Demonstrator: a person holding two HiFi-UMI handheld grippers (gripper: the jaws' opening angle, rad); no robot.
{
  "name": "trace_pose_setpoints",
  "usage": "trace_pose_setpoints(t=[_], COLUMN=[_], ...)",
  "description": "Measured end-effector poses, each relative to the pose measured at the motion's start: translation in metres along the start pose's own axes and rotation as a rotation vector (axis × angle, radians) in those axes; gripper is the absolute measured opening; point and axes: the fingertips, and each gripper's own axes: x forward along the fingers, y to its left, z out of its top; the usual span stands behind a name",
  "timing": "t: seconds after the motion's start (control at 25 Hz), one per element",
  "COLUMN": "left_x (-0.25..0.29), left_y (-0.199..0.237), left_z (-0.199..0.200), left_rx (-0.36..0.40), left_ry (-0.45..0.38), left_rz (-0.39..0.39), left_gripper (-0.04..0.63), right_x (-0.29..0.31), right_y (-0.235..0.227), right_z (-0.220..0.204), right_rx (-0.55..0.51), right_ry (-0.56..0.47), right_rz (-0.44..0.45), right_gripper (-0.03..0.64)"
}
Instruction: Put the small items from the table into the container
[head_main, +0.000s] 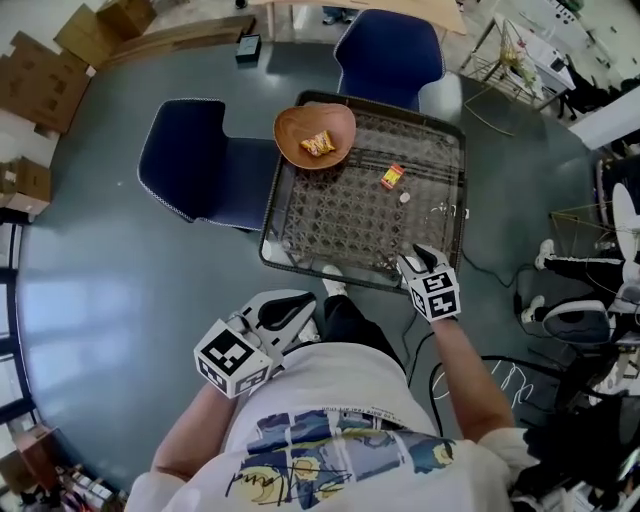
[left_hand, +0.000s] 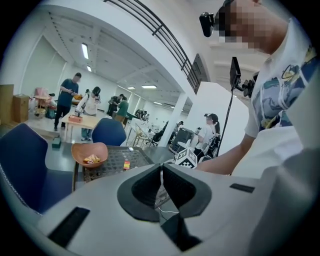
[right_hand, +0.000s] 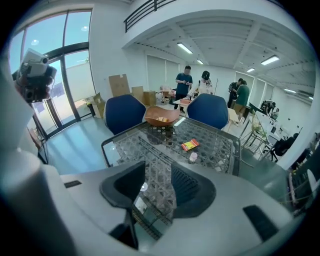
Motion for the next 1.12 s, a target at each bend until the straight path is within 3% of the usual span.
trace_pose_setpoints(t=[0.6,0.88,0.96,1.12], left_x=[0.024,0.025,0.022,0.019], left_y=[0.07,0.088,0.094,0.1], left_z=[0.028,0.025,0.025,0.028], left_rx=[-0.089,-0.127,-0.135,-0.142], left_ry=[0.06,0.075,0.07,0.058], left_rz=[0.173,0.219,0.225,0.227], left_gripper=[0.009,0.011,0.011,0.011], right_x=[0.162,0.195,0.194,0.189], right_y=[-0.13,-0.137,-0.131,-0.123], right_z=[0.004,-0.009,-0.005,0.004], right_rx=[-0.022,-0.011,-0.005,-0.011], right_ry=[0.168,0.245,0.243,0.229], right_rz=[-0.048,-0.015,-0.01,0.001], right_gripper=[0.167,0.165,0.104,0.1])
